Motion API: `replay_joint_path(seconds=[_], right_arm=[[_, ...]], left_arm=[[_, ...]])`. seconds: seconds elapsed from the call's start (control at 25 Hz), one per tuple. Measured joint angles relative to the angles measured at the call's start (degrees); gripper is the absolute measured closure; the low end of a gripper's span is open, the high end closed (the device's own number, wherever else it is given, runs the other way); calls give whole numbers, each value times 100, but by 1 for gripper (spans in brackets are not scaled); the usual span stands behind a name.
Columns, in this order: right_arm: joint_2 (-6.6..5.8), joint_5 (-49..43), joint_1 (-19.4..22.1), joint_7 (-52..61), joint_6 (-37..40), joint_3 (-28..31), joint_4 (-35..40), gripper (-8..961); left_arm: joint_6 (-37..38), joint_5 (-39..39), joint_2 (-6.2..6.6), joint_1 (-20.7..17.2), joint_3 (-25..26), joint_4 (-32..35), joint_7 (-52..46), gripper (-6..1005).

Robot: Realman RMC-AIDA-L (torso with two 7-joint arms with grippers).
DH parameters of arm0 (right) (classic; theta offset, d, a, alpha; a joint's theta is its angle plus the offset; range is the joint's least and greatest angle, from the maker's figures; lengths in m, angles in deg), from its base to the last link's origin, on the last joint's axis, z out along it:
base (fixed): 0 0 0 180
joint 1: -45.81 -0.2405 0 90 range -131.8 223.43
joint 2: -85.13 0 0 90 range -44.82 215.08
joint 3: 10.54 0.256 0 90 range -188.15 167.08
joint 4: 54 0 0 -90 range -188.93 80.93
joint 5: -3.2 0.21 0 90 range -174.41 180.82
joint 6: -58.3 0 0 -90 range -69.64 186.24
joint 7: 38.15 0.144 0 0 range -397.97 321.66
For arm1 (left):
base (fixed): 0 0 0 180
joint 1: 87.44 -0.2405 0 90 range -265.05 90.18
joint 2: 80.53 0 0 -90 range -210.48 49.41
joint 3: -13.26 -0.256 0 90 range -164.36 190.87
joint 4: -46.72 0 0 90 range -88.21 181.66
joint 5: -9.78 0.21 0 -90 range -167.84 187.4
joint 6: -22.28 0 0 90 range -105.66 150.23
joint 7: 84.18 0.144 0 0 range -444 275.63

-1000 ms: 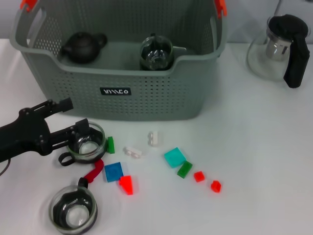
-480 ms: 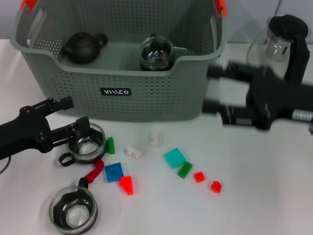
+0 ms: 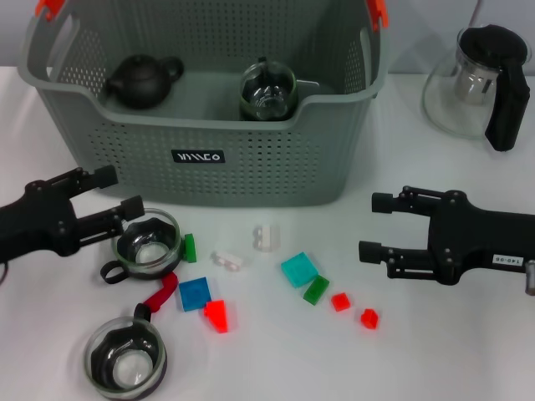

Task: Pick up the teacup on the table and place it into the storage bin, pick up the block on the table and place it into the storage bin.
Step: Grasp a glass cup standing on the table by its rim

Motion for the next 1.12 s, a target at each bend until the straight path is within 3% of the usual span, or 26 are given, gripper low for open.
replay_joint_path(seconds=[0.24, 0.36, 0.48, 0.6, 0.76, 1.0, 1.12], right_arm=[[-23, -241, -51, 120, 53, 8, 39, 131], [-36, -242, -63, 180, 68, 12, 48, 131], [-36, -231, -90, 216, 79, 32, 51, 131], [-35, -234, -151, 223, 114, 37, 51, 131], [-36, -228, -208, 227, 153, 37, 51, 131], [-41, -220, -229, 227, 156, 42, 23, 131], [-46, -219, -216, 227, 174, 78, 6, 131]], left_arm=[[322, 193, -10, -43, -787, 1575, -1993, 224], [648, 649, -45, 25, -1326, 2835, -3218, 224], [649, 1327, -11, 307, -1943, 3563, -4658, 224], [595, 2114, 41, 713, -2564, 3756, -5684, 229], [220, 3151, -23, 1102, -3430, 3834, -6288, 251], [-172, 3741, -267, 1173, -4366, 4270, -6738, 251], [-195, 3760, -329, 1142, -4816, 4468, -6888, 251]])
